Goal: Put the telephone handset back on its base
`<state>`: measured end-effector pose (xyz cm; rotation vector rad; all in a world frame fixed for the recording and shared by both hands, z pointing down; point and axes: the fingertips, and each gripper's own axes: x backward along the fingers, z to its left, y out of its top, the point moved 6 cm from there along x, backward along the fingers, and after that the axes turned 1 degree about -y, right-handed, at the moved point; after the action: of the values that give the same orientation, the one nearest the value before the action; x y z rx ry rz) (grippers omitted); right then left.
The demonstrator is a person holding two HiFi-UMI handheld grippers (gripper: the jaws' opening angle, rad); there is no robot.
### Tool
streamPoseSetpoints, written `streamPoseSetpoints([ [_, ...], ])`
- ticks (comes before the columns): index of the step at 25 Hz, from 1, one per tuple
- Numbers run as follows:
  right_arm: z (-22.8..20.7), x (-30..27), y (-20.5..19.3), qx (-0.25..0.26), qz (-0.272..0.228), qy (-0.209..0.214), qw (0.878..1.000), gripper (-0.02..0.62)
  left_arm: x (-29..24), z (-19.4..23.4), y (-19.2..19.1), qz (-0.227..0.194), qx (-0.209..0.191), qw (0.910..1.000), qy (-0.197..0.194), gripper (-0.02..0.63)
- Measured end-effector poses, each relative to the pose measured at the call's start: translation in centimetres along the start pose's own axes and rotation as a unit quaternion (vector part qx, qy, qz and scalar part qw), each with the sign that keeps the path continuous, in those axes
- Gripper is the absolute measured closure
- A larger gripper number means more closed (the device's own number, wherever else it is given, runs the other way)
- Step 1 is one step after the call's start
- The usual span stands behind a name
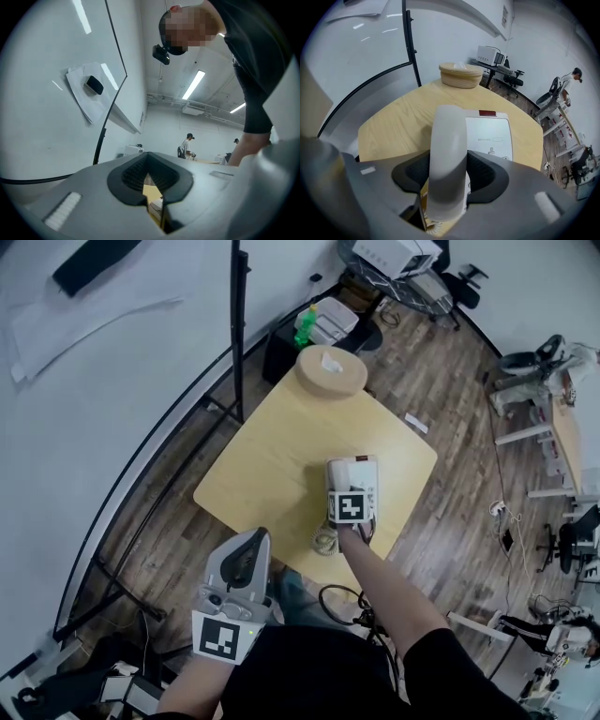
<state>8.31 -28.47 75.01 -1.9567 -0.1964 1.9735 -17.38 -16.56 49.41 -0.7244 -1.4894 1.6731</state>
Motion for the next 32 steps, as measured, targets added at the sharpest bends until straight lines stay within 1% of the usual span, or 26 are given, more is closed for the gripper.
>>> streamPoseSetpoints([
  [2, -0.2, 0.1, -0.3, -0.003, 0.011, -0.003, 1.000, 0.375, -0.1, -0.1, 0.1, 0.000, 0.000, 1.0000, -0.002, 0.606],
  [3, -0.2, 0.2, -0.3, -0.003, 0.009, -0.001, 1.000, 0.375, -0.1, -0.1, 0.1, 0.000, 0.000, 1.0000, -0.003, 0.606],
  [5, -0.2, 0.0, 0.7, 0.009, -0.030, 0.007, 1.000, 0.363, 0.0, -0.1, 0.0, 0.002, 0.001, 1.0000, -0.003, 0.606],
  [6, -0.1, 0.0, 1.0, 0.011, -0.041, 0.009, 0.999, 0.336, 0.0, -0.1, -0.1, 0.003, 0.002, 1.0000, -0.003, 0.606],
  [9, 0.1, 1.4, 1.6, 0.013, -0.064, 0.014, 0.998, 0.331, 0.1, 0.1, -0.1, 0.004, 0.007, 1.0000, -0.001, 0.606],
  [13, 0.1, 5.0, 2.3, 0.017, -0.107, 0.028, 0.994, 0.331, -0.4, -0.2, 0.5, -0.001, 0.011, 0.9999, -0.004, 0.606],
  [16, -0.5, 9.0, 2.3, 0.020, -0.149, 0.052, 0.987, 0.331, -1.1, -0.7, 1.4, -0.006, 0.008, 0.9999, -0.012, 0.606],
  [19, -1.0, 14.3, 2.0, 0.033, -0.204, 0.072, 0.976, 0.334, -1.9, -1.3, 2.6, -0.017, 0.002, 0.9997, -0.019, 0.606],
  [20, -1.1, 16.2, 1.9, 0.043, -0.225, 0.078, 0.970, 0.349, -2.1, -1.5, 3.0, -0.025, 0.000, 0.9995, -0.021, 0.606],
  [23, -1.1, 21.7, 1.2, 0.075, -0.288, 0.077, 0.951, 0.477, -2.8, -2.3, 4.5, -0.046, -0.007, 0.9985, -0.027, 0.606],
  [24, -1.0, 23.2, 0.8, 0.084, -0.307, 0.075, 0.945, 0.506, -3.0, -2.5, 4.9, -0.048, -0.009, 0.9983, -0.030, 0.606],
  [27, -1.0, 27.2, -0.2, 0.098, -0.356, 0.069, 0.927, 0.543, -3.4, -3.6, 5.9, -0.045, -0.021, 0.9979, -0.043, 0.606],
  [30, -0.9, 30.0, -1.0, 0.108, -0.397, 0.067, 0.909, 0.561, -4.0, -4.5, 6.8, -0.044, -0.031, 0.9968, -0.059, 0.606],
  [32, -0.8, 31.2, -1.6, 0.108, -0.416, 0.061, 0.901, 0.565, -4.3, -5.0, 7.3, -0.042, -0.040, 0.9961, -0.066, 0.606],
])
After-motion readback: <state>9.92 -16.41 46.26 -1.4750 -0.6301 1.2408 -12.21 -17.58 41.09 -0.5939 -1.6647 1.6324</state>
